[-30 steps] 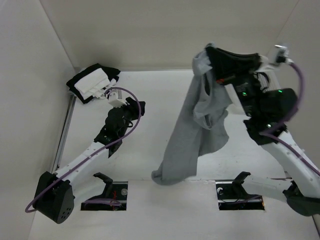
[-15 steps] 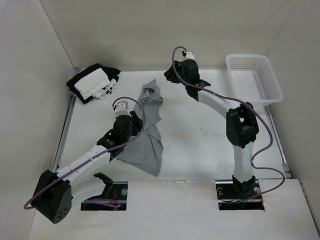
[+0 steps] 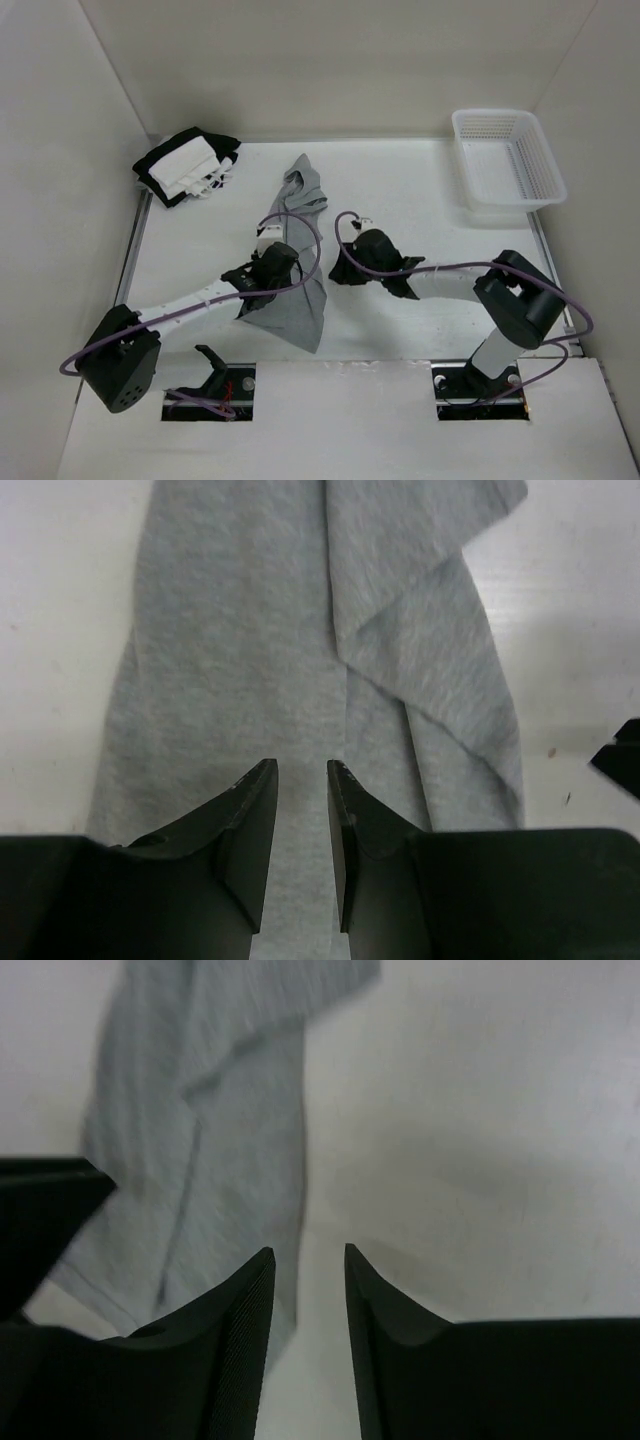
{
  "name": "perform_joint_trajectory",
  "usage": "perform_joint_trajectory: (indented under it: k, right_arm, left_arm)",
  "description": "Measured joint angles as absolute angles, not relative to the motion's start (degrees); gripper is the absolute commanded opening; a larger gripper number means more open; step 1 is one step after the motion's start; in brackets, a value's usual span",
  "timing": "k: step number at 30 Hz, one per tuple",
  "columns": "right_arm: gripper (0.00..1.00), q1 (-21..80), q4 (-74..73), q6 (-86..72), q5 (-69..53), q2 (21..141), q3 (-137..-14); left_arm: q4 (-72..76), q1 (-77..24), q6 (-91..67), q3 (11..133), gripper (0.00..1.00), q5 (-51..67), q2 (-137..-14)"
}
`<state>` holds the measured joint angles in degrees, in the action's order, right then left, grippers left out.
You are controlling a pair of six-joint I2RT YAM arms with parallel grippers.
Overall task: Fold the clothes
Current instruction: Flatten the tank top out
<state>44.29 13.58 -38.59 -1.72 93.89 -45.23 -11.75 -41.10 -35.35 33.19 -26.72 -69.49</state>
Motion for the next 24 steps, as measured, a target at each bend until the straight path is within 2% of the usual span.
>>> perform_joint_trajectory:
  k: [8,10,11,12,15,20,23,24]
  right_arm:
    - [0.38,48.0,19.0,-41.7,-3.7,98.4,-42.3]
    - [0.27,48.0,21.2,-42.5,-4.8,99.7,-42.7]
    - [0.15,48.0,21.9,-43.0,-5.3,100.4,-42.9]
    - [0.08,48.0,22.3,-43.3,-5.7,101.1,-43.2]
    - [0.00,47.2,23.0,-45.3,-6.0,102.3,-43.4]
    - [0.00,39.4,24.2,-47.8,-2.6,97.9,-40.3]
    - [0.06,34.7,25.1,-49.3,0.3,95.1,-39.0]
    - [0.15,33.7,25.7,-49.8,1.3,94.5,-38.7]
  left_arm:
    - [-17.2,-43.9,-40.4,31.8,0.31,-27.5,-64.9]
    - [-17.3,-43.9,-41.1,31.8,0.31,-27.5,-63.9]
    - [-17.3,-44.1,-41.4,31.8,0.31,-27.4,-63.8]
    - [-17.4,-44.2,-41.5,31.8,0.31,-27.4,-63.8]
    - [-17.3,-45.6,-41.6,31.8,0.31,-27.3,-64.6]
    - [-16.7,-48.9,-41.5,32.0,0.31,-27.1,-67.4]
    - [-16.5,-51.6,-41.3,32.6,0.30,-27.1,-69.3]
    - [-16.4,-52.9,-41.3,33.0,0.29,-27.1,-70.1]
